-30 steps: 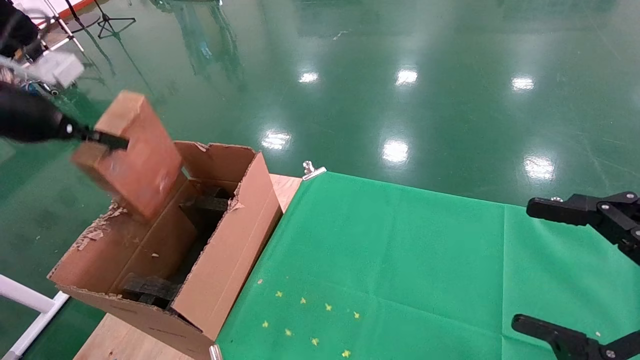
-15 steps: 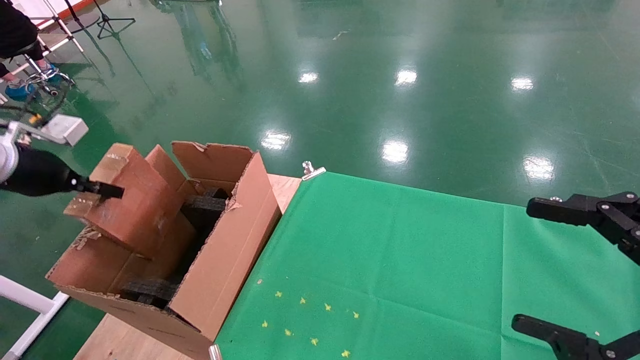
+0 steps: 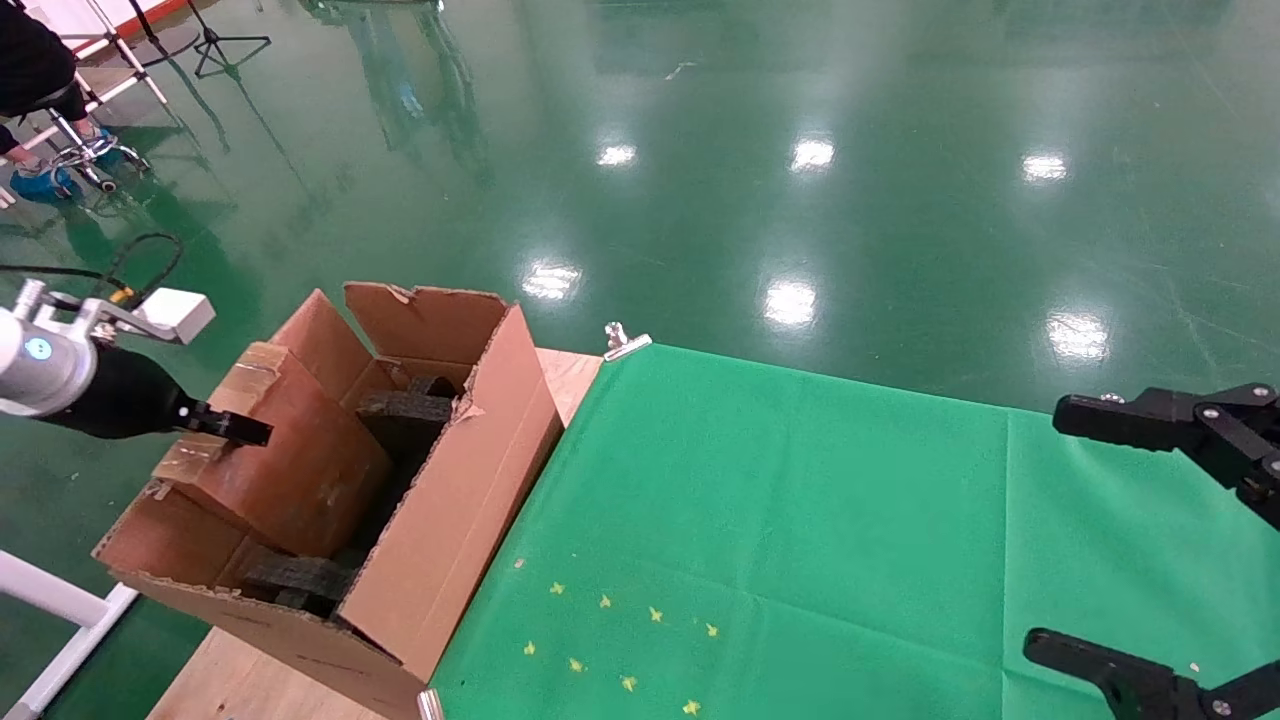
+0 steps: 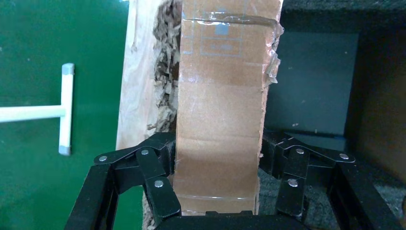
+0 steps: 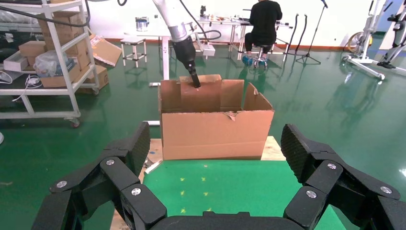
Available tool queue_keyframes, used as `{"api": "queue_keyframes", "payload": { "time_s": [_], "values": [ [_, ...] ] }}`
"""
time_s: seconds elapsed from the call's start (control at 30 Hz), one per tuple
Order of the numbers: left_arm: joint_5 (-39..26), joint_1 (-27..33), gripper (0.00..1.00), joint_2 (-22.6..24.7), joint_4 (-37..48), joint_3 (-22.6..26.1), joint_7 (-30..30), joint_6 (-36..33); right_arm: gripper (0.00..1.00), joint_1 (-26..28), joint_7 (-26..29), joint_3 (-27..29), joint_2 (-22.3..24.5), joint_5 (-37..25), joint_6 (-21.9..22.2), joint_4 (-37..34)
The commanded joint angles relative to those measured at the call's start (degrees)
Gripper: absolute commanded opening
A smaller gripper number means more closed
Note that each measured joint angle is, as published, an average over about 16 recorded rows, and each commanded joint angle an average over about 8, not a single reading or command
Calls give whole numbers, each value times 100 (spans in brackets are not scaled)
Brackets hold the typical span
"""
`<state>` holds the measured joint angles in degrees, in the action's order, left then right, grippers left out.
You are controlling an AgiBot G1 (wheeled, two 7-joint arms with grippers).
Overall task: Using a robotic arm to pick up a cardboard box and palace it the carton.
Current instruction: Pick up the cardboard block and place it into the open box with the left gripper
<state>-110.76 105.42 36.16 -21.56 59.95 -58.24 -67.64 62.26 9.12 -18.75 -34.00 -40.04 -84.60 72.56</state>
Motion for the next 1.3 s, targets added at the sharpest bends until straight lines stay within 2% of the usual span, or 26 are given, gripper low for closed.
{"api": "queue_keyframes", "payload": {
  "time_s": [0.03, 0.67, 1.3],
  "values": [
    [-5, -39, 0, 89, 150, 10, 12, 55, 100, 0, 0, 0, 0, 0, 0, 0],
    [182, -621, 0, 954, 1686, -64, 310, 838, 100, 1, -1, -3, 1, 2, 1, 0],
    [264, -1085, 0, 1351, 2075, -125, 177, 2007, 100, 1, -2, -5, 2, 3, 2, 0]
  ]
}}
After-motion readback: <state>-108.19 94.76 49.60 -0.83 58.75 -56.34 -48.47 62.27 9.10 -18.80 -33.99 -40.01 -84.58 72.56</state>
